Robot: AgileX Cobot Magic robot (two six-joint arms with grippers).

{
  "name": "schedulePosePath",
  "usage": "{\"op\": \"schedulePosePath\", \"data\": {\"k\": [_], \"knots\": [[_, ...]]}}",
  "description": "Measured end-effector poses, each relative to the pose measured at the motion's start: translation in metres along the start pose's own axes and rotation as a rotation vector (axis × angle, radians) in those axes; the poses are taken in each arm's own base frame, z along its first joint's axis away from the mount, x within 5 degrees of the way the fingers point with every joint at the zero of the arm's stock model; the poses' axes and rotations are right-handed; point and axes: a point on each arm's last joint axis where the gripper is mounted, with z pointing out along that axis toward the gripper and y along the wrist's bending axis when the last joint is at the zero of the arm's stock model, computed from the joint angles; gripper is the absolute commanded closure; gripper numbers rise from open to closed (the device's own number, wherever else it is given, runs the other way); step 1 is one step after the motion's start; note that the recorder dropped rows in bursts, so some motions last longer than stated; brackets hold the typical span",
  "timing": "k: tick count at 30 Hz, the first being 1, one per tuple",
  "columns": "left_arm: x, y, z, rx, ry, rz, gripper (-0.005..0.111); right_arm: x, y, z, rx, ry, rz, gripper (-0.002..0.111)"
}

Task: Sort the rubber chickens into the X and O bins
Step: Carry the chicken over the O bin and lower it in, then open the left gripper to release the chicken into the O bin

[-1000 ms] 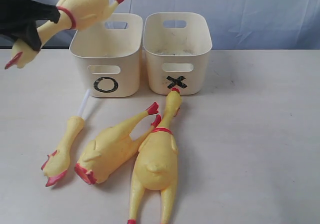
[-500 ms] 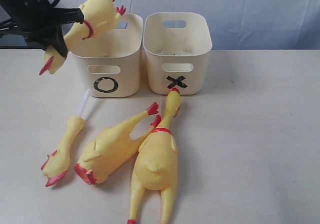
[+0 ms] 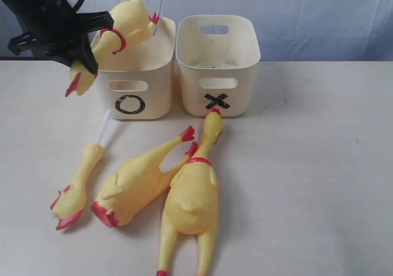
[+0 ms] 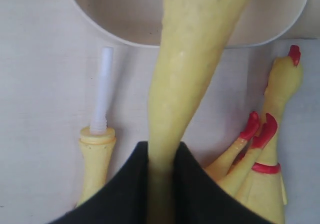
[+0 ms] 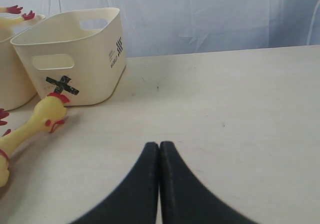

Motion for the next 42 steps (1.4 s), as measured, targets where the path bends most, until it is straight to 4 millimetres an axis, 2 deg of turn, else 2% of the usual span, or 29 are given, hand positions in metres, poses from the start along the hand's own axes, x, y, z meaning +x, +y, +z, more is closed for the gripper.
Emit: {"op": "schedulePosePath", "data": {"k": [10,14,19,38,42], "knots": [[0.0000,0.0000,0.0000,0.000,0.000,0.008,0.106,0.0000,0.0000,0.0000,0.000,0.000,0.002,0.108],[0.0000,0.0000,0.0000,0.000,0.000,0.012,0.088,0.0000,0.0000,0.0000,0.000,0.000,0.002,0.108],[-0.0002,0.0000,0.0000,0.000,-0.002,0.020,0.078,0.0000,0.0000,0.0000,0.000,0.000,0.002,0.108],[-0.0015,-0.0027,-0.0007,0.027,-0.015,0.020,0.077,0.0000,0.0000,0.0000,0.000,0.000,0.002,0.108],[-0.0022,-0.0032,-0.0012,0.030,-0.022,0.021,0.068,0.0000,0.0000,0.0000,0.000,0.000,0.002,0.108]]}}
